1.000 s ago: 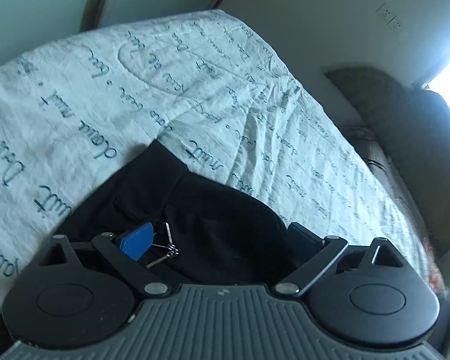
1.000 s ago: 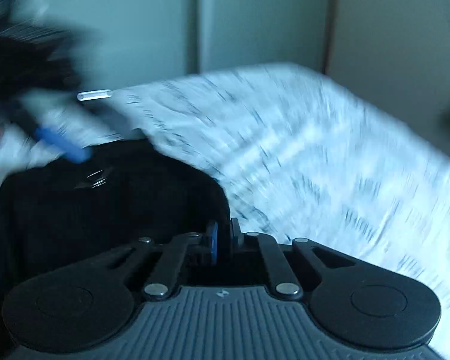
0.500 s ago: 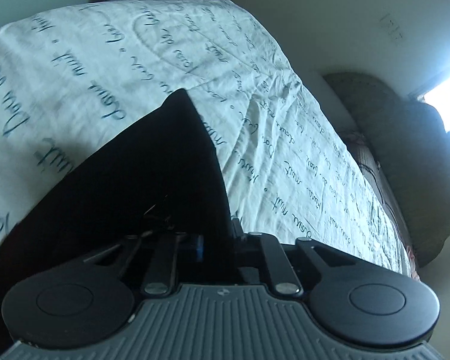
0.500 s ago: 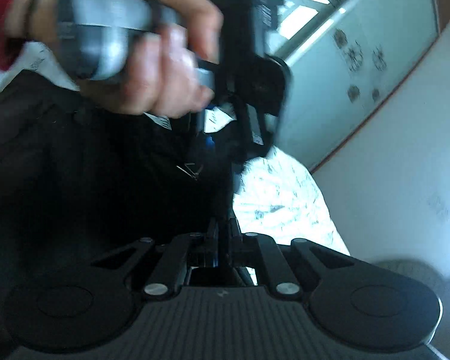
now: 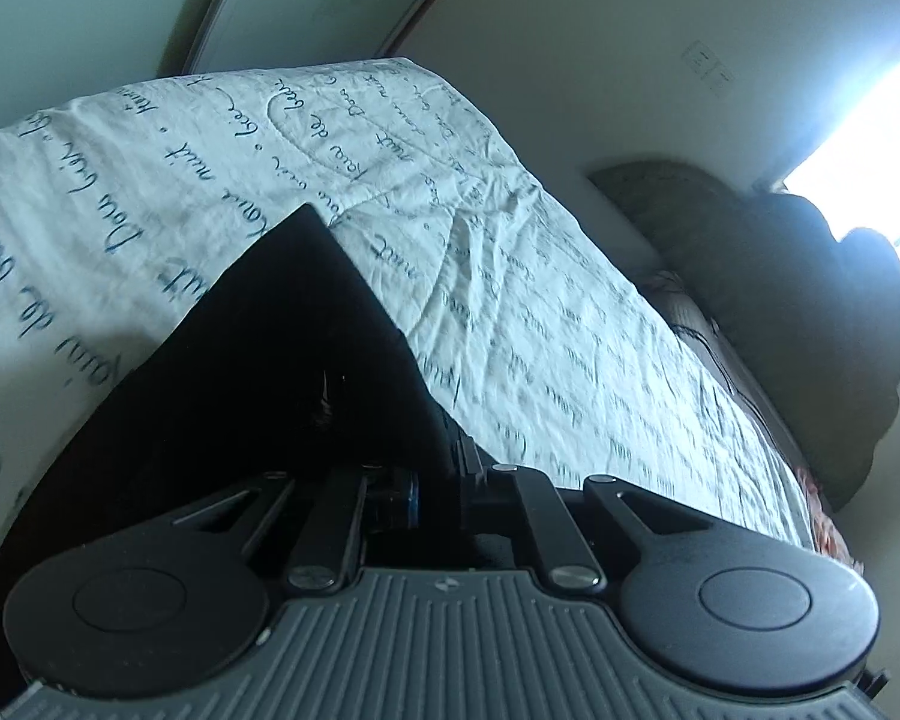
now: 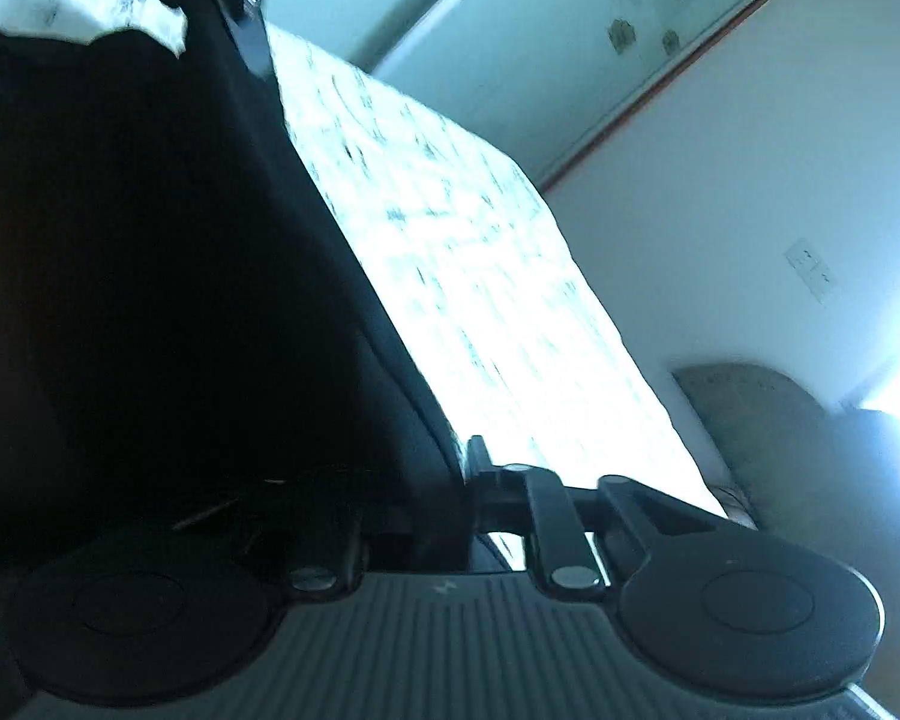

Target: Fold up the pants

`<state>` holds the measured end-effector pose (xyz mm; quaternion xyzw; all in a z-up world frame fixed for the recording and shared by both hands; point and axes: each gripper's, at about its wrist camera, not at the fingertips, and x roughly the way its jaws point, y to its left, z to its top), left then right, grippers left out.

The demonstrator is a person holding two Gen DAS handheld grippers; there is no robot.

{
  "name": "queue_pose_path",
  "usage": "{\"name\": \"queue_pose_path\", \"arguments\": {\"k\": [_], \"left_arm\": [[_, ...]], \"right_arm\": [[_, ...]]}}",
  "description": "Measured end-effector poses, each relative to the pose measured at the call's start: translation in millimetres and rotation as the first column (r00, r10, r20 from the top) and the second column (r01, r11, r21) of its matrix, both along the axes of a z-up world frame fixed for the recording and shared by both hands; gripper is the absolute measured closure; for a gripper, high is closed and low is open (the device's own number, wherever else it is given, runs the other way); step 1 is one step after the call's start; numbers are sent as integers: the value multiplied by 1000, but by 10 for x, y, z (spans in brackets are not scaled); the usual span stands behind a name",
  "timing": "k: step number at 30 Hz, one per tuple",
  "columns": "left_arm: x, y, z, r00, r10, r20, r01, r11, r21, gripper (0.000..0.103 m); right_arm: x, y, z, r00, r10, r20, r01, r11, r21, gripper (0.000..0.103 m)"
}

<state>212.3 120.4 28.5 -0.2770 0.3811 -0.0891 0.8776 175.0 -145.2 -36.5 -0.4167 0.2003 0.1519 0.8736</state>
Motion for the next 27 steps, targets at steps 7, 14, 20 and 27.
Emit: {"name": "queue_pose_path", "arguments": {"k": [7, 14, 20, 27], "left_arm": [[-630, 146, -14, 995, -100, 15, 99, 992, 78, 88], [-1040, 299, -296, 991, -114, -65, 121, 987, 107, 88], [-1201, 306, -319, 993, -104, -54, 111, 984, 137, 88], [-1206, 232, -353, 992, -108, -58, 118, 973, 199, 85]], "right_arm": [[-801, 35, 174, 998, 62, 33, -59, 995, -78, 98], [-1367, 205, 84, 992, 118, -34, -120, 991, -65, 98], [-1570, 243, 49, 993, 98, -70, -102, 993, -64, 98], [-1623, 232, 12, 991, 93, -94, -98, 994, -53, 98]]}}
